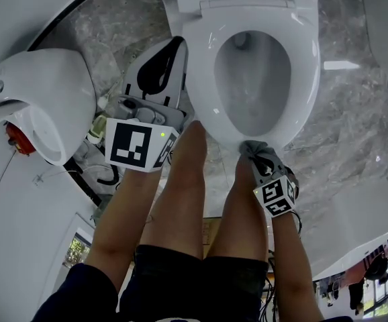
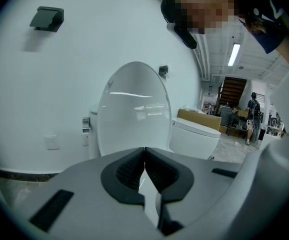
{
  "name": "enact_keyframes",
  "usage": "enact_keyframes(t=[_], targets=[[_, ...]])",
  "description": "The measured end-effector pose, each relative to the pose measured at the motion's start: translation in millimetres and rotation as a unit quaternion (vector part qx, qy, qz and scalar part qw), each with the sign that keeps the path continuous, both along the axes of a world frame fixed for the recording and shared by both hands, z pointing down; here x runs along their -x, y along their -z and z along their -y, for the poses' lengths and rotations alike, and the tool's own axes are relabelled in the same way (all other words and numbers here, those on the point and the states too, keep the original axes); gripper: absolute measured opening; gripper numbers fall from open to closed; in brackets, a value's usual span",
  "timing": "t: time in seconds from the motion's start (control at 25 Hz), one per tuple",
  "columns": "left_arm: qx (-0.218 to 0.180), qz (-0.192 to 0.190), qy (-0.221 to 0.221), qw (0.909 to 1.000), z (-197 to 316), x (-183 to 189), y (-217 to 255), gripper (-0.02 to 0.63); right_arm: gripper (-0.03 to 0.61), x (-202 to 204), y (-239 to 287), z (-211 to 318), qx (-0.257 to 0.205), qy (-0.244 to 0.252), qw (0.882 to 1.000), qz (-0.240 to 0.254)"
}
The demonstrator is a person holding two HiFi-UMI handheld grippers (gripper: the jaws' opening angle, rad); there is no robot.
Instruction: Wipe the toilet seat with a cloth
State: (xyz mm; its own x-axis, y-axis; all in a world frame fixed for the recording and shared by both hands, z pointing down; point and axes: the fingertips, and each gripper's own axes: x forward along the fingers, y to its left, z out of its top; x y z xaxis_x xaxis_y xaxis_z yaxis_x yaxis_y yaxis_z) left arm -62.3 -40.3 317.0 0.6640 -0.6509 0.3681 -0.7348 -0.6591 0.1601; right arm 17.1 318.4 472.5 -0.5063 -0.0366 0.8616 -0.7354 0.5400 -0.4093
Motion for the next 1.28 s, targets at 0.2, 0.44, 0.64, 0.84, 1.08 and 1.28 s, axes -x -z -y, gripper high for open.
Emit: enact_keyframes(t=[0.2, 0.44, 0.64, 0.84, 1.08, 1.28], targets=[[-0.002, -0.003, 0.000, 1.0000, -1.2, -4.7, 1.6, 0.020, 0.035, -31.7, -3.8, -5.4, 0.022, -0.069, 0.997, -0.041], [-0.003, -0.007, -0.001, 1.0000, -4.4, -14.3, 5.7, 0.020, 0.035, 61.7, 0.5, 17.7, 0.004, -0.019, 0.998, 0.053], [-0.004, -0.005, -0.013, 0.9999, -11.4, -25.4, 11.3, 0.020, 0.034, 94.6, 0.1, 13.2, -0.006, 0.042, 0.996, 0.083], [-0.008, 0.001, -0.019, 0.9998, -17.0, -34.0, 10.5, 0.020, 0.034, 33.9, 1.4, -8.1, -0.008, 0.055, 0.997, 0.062], [-0.005, -0.003, -0.017, 0.9998, -28.9, -52.9, 9.8, 0.020, 0.034, -96.6, -17.6, -16.9, 0.008, -0.031, 0.998, -0.047], [-0.005, -0.002, -0.011, 0.9999, -38.2, -63.5, 10.5, 0.020, 0.034, -108.3, -13.4, 0.2, -0.011, -0.051, 0.998, -0.041]])
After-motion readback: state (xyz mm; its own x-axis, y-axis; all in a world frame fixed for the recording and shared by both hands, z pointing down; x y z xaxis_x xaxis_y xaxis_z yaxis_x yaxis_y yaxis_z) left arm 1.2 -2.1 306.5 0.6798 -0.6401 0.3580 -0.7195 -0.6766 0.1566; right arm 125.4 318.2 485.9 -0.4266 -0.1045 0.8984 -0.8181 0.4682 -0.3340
